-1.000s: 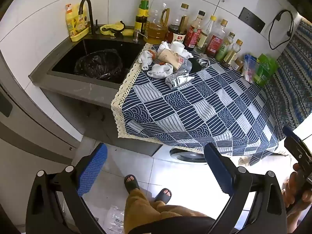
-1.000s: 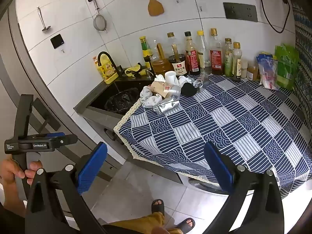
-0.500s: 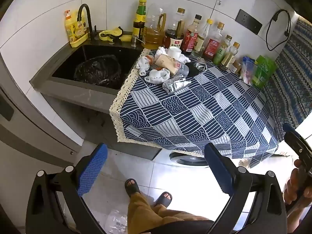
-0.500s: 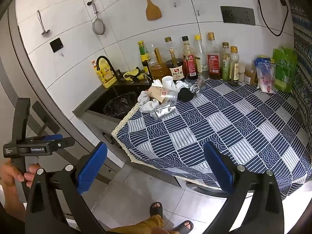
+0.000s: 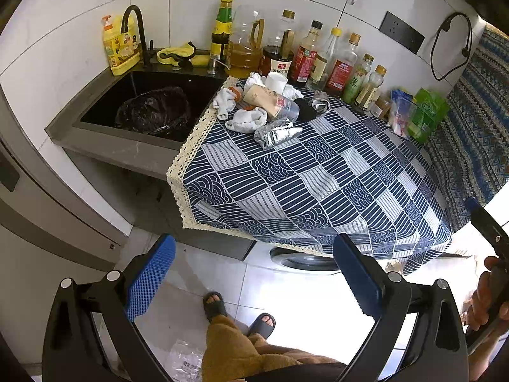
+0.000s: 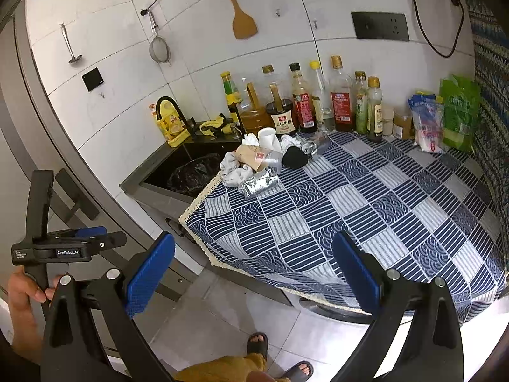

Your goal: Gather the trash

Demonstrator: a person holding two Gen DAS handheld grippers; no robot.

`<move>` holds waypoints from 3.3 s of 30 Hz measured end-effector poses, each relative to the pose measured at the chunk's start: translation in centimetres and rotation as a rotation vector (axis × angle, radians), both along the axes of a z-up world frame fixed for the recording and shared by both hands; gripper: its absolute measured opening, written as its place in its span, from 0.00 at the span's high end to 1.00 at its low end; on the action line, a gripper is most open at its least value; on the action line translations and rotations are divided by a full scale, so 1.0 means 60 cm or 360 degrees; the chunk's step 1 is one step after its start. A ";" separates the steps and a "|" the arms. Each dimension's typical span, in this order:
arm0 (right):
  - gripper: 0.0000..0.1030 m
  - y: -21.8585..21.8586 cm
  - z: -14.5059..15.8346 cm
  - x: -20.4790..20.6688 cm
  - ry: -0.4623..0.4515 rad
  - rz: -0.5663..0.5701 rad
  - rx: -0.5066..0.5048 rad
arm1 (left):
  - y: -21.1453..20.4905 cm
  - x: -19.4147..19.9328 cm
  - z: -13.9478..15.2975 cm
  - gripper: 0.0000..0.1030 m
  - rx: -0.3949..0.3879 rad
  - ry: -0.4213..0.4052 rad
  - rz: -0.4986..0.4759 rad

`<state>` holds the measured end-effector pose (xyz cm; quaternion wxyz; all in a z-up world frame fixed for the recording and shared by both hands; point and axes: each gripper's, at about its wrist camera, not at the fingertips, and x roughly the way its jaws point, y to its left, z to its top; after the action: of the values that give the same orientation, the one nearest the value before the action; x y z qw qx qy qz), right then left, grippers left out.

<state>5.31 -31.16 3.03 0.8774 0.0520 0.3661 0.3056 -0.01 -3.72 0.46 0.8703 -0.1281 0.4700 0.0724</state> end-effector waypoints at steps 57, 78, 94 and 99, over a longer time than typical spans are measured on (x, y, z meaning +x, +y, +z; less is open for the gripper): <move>0.05 0.188 0.030 -0.007 -0.0008 -0.0073 -0.0082 | 0.170 0.008 -0.001 0.06 -0.0046 -0.0038 -0.0140; 0.05 0.269 -0.038 0.175 0.0106 0.0023 -0.0215 | 0.267 0.093 -0.062 0.06 -0.0181 0.0047 -0.0006; 0.05 0.296 -0.231 0.514 0.0710 0.0041 -0.0038 | 0.298 0.244 -0.116 0.06 -0.0190 0.0185 0.0210; 0.05 0.312 -0.283 0.594 0.0948 0.0019 0.0062 | 0.282 0.283 -0.134 0.06 -0.0196 0.0222 0.0211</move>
<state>40.98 -12.43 -13.96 0.7284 0.1540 0.6019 0.2889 17.00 13.21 -7.60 0.8192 -0.2067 0.5236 0.1095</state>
